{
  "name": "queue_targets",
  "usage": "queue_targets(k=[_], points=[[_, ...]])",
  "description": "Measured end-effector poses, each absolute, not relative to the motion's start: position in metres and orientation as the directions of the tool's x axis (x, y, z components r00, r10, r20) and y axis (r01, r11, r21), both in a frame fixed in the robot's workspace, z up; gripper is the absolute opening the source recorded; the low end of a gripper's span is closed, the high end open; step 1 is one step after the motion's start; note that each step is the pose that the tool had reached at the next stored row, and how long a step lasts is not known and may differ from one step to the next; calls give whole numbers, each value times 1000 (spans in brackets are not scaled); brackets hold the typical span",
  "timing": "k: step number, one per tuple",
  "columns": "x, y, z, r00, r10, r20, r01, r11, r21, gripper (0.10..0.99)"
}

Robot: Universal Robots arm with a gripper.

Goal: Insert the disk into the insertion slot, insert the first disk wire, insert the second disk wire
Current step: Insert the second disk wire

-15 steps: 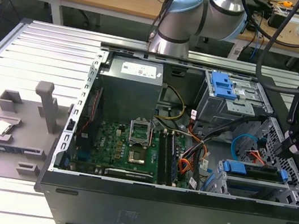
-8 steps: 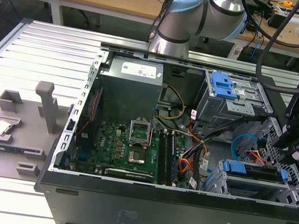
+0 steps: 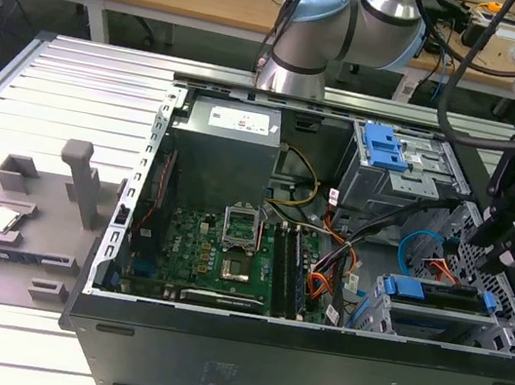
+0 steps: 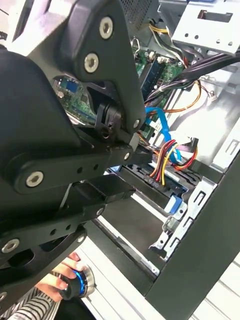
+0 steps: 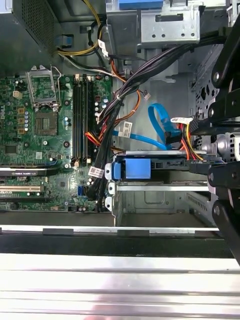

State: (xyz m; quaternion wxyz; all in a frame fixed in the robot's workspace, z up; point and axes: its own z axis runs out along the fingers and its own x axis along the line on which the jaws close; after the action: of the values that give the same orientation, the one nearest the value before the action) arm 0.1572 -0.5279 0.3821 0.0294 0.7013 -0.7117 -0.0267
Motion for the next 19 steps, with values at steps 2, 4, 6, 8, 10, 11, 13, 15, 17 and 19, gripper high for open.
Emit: queue_targets(k=[2,4,6,8,10,11,13,15,17,19], points=[[157,-528,388,-15,-1000,5,-997,15,79,361],[157,-528,392,-15,-1000,5,-997,15,79,361],[157,-528,394,-13,-1000,5,-997,14,79,361],[157,-528,394,4,-1000,5,-997,-4,79,361],[157,-528,394,84,-996,5,-993,-84,79,361],[157,-528,394,122,-992,5,-989,-122,79,361],[157,-528,394,157,-988,5,-985,-156,79,361],[157,-528,394,157,-988,5,-984,-157,79,361],[154,-526,394,160,-987,5,-984,-159,79,361],[142,-524,391,163,-987,5,-984,-162,79,361]])
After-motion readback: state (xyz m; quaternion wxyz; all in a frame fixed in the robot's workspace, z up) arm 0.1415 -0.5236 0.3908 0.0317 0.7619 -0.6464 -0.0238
